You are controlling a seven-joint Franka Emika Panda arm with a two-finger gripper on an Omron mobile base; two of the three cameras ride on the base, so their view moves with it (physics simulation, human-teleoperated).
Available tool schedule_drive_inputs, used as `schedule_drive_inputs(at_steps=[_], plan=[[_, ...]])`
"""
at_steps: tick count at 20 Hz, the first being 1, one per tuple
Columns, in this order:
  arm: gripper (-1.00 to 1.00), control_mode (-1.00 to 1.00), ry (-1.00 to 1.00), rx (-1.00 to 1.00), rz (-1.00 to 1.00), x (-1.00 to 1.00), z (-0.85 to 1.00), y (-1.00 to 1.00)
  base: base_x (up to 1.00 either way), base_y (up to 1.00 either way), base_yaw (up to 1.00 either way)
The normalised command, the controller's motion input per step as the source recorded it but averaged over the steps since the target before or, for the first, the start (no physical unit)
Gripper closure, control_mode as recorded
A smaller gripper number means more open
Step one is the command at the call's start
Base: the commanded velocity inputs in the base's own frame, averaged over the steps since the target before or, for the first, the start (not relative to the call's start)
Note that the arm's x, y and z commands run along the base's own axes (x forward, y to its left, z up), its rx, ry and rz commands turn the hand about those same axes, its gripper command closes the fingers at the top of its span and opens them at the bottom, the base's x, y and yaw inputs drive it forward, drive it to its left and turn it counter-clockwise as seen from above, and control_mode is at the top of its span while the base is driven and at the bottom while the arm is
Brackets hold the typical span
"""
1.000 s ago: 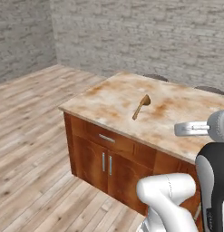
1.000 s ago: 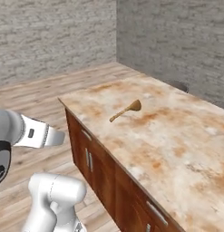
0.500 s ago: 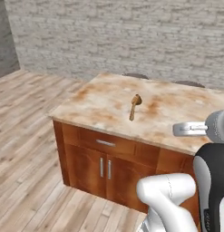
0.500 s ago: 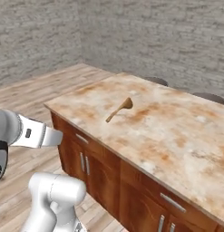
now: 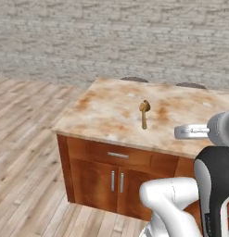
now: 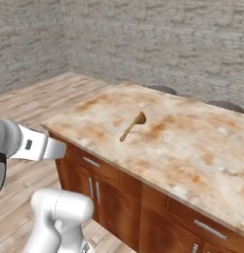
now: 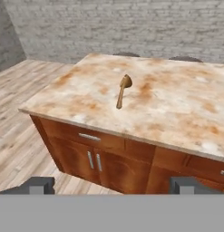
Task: Organize the utensils by type. Pick up the wooden spoons from the counter and place them in the open cabinet. Then pick up the metallic utensils from the counter and place them in the open drawer.
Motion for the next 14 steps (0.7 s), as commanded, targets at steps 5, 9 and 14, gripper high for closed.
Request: schedule_drive_inputs(at_steps=[5,9,14], plan=[[-1.0,1.0,0.0,0.0,0.0,0.0,0.0,0.0,0.03,0.01,-0.42],[-1.0,1.0,0.0,0.0,0.0,0.0,0.0,0.0,0.49,0.3,-0.43],[-1.0,1.0,0.0,0.0,0.0,0.0,0.0,0.0,0.26,0.43,-0.34]])
